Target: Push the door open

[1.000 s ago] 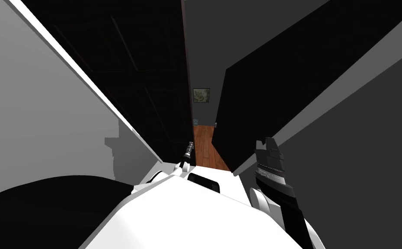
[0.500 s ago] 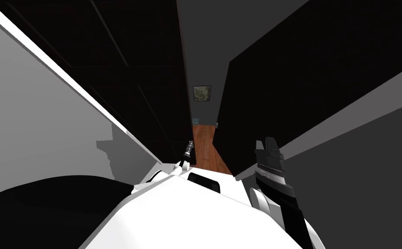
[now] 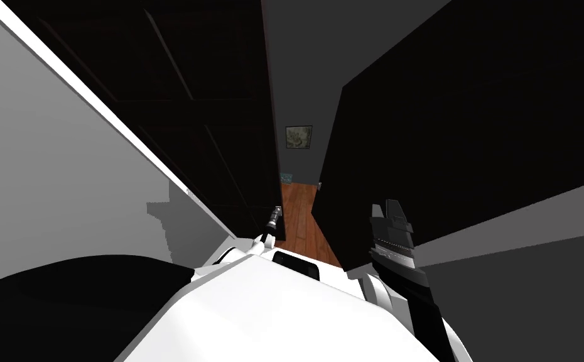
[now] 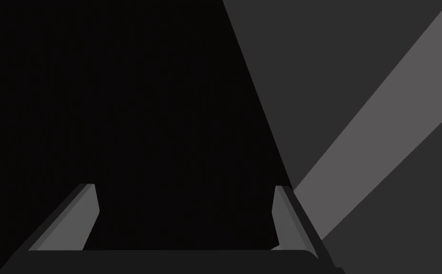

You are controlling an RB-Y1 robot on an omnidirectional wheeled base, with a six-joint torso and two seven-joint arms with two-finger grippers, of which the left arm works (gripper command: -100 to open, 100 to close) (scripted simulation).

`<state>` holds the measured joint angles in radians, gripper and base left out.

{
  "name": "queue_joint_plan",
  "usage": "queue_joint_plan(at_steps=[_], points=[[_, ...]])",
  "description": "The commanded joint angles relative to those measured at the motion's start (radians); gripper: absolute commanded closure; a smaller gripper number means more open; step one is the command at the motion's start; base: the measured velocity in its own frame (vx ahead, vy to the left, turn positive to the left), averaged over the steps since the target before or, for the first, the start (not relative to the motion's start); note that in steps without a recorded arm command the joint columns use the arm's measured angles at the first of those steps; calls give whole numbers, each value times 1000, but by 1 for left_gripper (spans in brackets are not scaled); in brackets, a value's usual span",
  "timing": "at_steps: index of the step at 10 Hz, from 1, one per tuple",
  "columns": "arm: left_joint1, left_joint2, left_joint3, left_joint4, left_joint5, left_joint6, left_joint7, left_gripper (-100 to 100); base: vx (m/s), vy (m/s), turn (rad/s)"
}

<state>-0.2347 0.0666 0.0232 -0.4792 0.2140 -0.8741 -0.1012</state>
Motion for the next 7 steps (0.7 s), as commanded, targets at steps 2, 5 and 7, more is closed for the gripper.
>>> queue_joint_plan(at_steps=[2,5,7], points=[[1,14,17,-15,-7,0,-3,100,161,-16,181],[5,4,17,-33,-3,23,-9,-100,-37,-52,75],[3,-4,21,-36,2,29,-10,-100,-193,-97,56]])
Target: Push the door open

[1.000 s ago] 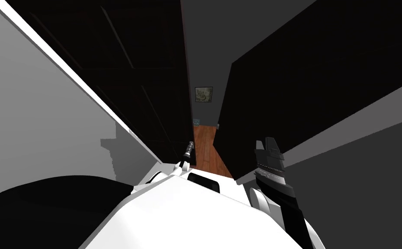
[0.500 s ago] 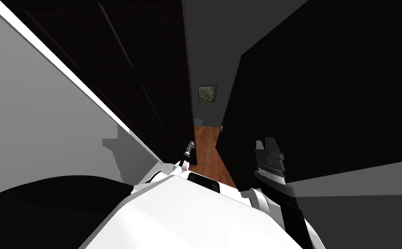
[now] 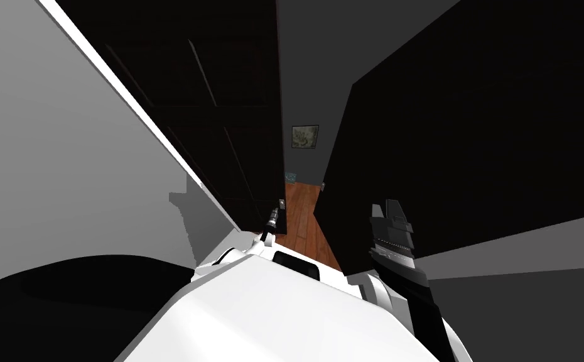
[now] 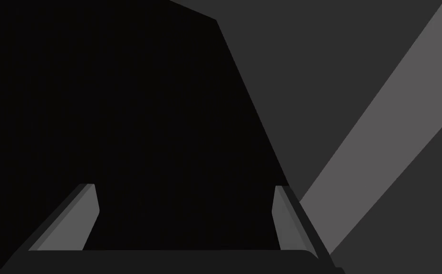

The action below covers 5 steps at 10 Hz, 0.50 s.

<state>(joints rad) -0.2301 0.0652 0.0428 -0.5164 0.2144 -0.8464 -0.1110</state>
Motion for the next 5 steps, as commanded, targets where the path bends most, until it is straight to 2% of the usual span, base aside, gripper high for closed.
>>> queue_joint_plan(at_steps=[1,3,4,5], points=[[-3,-7,3,0,4,5,-1,-100,-226,-99,55],[-5,-20,8,-3,9,11,-2,-100,-200,-114,50],[-2,-16,6,-5,7,10,-2,-100,-92,-59,14],[0,-9,8,-3,9,5,-2,-100,75,-5,-36]])
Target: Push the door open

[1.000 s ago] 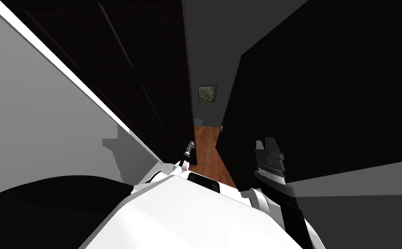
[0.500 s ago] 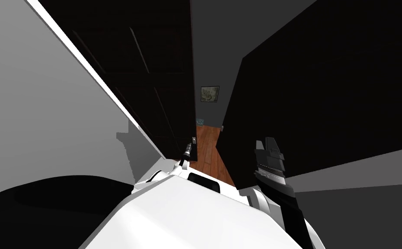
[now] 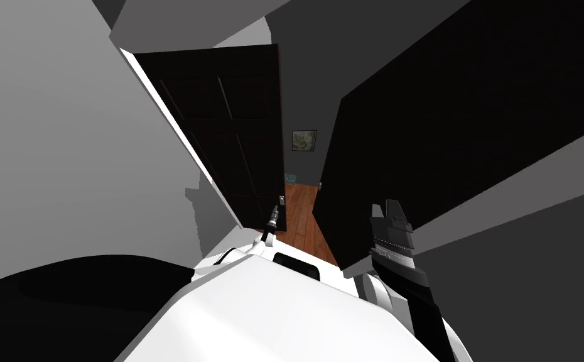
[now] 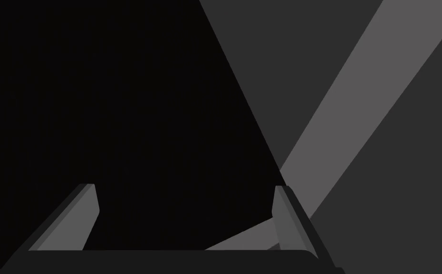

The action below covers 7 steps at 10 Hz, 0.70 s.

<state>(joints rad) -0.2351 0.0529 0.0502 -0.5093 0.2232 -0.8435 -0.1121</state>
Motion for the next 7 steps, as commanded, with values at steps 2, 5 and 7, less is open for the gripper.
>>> queue_joint_plan(at_steps=[2,5,7], points=[[7,7,2,-10,2,-3,-2,-100,188,25,-24],[11,10,6,-7,6,-13,-3,-100,199,31,-31],[14,7,8,-5,8,-20,-4,-100,182,31,-27]])
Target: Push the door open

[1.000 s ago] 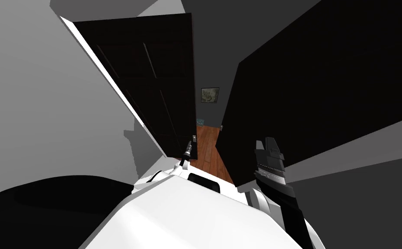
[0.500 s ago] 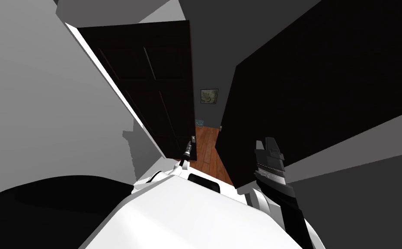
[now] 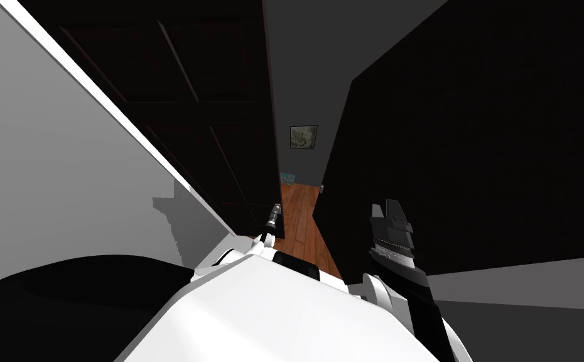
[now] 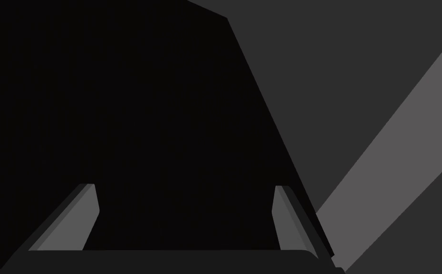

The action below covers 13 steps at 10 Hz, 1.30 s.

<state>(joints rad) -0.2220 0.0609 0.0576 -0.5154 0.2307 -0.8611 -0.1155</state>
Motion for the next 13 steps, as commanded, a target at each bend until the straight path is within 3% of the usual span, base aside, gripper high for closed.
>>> queue_joint_plan(at_steps=[1,2,3,8,9,12,13], points=[[2,-4,2,1,2,-6,-1,-100,198,13,-37],[4,-3,1,-3,1,-2,-1,-100,85,6,-1],[4,-3,1,-3,1,-2,-1,100,-19,-3,7],[4,-3,1,-3,1,-2,-1,100,-13,-1,-3],[5,1,20,-5,23,-7,-22,100,82,25,-97],[5,4,38,-8,45,-14,-43,100,149,41,-63],[6,6,61,-13,73,-23,-68,100,164,29,-125]])
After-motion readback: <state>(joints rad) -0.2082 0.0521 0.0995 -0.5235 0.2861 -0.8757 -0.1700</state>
